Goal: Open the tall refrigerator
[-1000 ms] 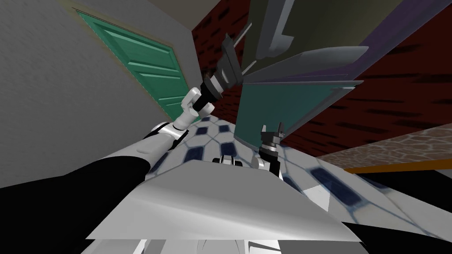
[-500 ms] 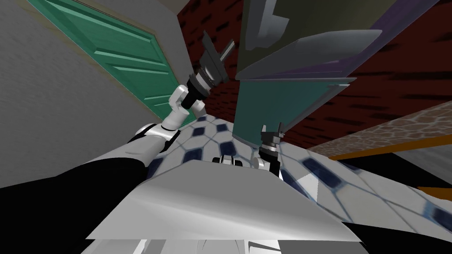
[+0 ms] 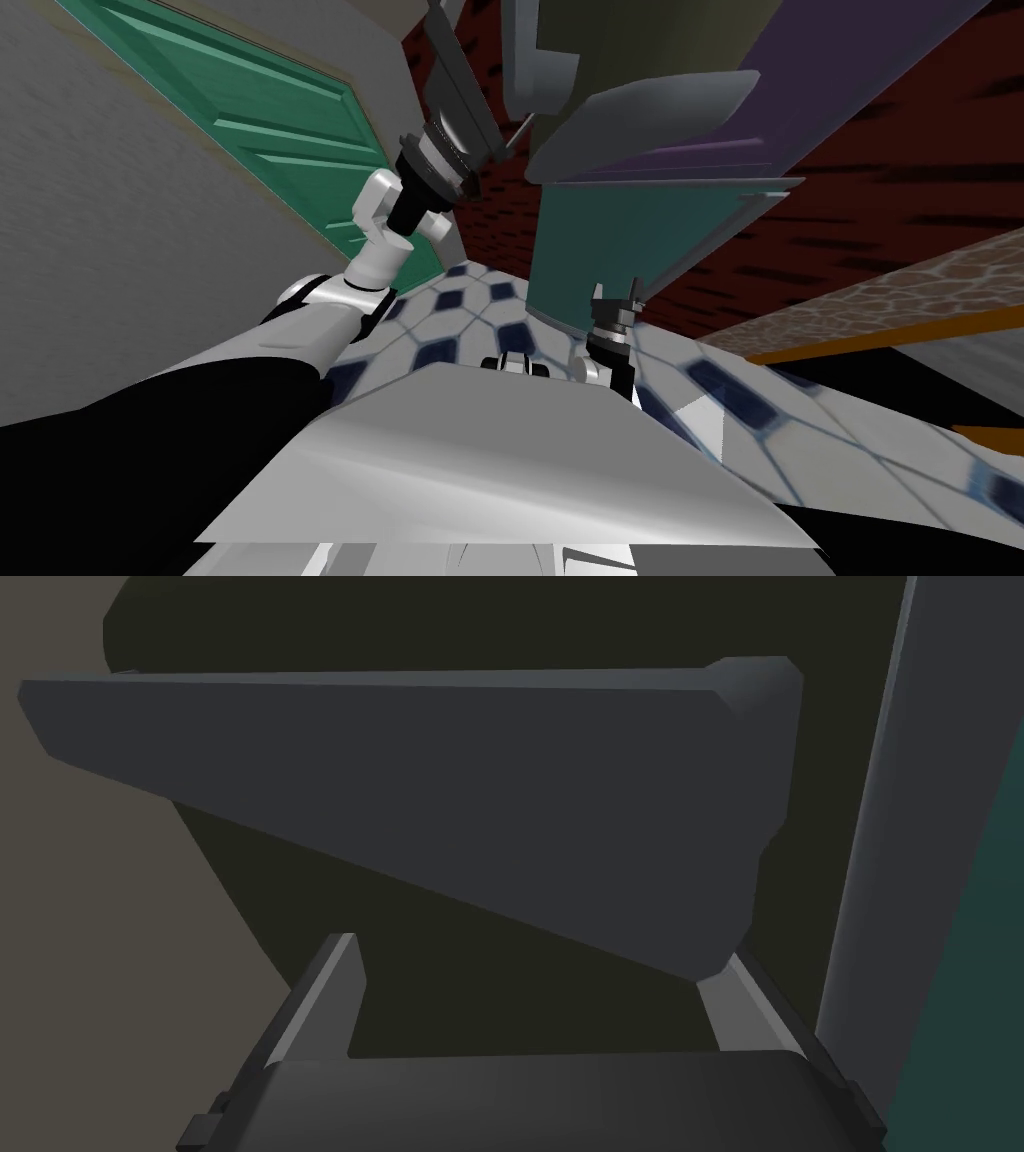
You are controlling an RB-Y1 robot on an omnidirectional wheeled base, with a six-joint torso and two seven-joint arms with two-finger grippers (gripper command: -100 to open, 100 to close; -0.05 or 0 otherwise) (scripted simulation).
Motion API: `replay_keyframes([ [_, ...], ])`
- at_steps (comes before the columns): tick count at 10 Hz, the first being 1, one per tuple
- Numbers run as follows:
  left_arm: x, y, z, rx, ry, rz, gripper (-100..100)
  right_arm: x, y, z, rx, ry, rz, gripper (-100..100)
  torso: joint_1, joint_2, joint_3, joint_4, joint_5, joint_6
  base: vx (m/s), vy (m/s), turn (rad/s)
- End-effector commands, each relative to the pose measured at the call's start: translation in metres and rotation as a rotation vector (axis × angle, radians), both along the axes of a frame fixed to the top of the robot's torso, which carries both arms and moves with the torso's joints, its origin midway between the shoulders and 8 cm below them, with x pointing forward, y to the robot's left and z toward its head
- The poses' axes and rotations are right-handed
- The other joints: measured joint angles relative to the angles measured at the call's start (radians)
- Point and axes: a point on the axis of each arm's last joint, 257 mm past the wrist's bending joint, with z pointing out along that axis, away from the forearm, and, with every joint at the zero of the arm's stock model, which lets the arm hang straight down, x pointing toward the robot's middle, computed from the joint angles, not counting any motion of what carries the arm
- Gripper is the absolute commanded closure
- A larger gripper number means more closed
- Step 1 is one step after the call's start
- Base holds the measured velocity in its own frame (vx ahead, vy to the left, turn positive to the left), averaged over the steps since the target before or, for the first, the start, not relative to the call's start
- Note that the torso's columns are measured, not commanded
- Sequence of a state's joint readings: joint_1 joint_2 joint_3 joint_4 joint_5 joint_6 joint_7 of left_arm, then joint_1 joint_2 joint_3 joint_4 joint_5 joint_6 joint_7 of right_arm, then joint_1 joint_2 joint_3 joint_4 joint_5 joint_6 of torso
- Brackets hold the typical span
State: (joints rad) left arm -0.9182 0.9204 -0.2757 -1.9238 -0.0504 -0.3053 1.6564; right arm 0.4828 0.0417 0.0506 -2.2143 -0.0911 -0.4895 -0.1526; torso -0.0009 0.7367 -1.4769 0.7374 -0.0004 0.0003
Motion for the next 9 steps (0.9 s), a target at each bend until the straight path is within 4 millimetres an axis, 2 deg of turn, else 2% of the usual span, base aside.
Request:
replay_keyframes([
  [1, -0.0116, 0.0035, 0.0198, -0.002, 0.002, -0.011, -100, 0.0, 0.0, 0.0, 0.0, 0.0, 0.0, 0, 0.001, 0.001, 0.0, 0.001, 0.0, 0.0, 0.039, -0.022, 0.051],
  [2, -0.015, 0.0041, 0.0251, -0.002, 0.002, -0.014, -100, 0.0, 0.0, 0.0, 0.0, 0.0, 0.0, 0, -0.001, 0.003, 0.001, 0.002, -0.001, 0.001, 0.036, -0.017, 0.021],
  [3, -0.011, 0.0045, 0.021, -0.001, 0.002, -0.011, -100, 0.0, 0.0, 0.0, 0.0, 0.0, 0.0, 0, -0.001, 0.003, 0.002, 0.001, -0.001, 0.0, 0.016, -0.008, 0.005],
  [4, -0.0113, 0.0047, 0.0217, -0.002, 0.003, -0.013, 0, 0.0, 0.0, 0.0, 0.0, 0.0, 0.0, 0, 0.001, 0.003, 0.002, 0.001, 0.0, 0.0, 0.0, 0.0, 0.0],
  [9, -0.0107, 0.0048, 0.0215, -0.002, 0.004, -0.011, 0, 0.0, 0.0, 0.0, 0.0, 0.0, 0.0, 0, 0.001, 0.002, 0.001, 0.001, 0.0, 0.0, 0.0, 0.0, 0.0],
])
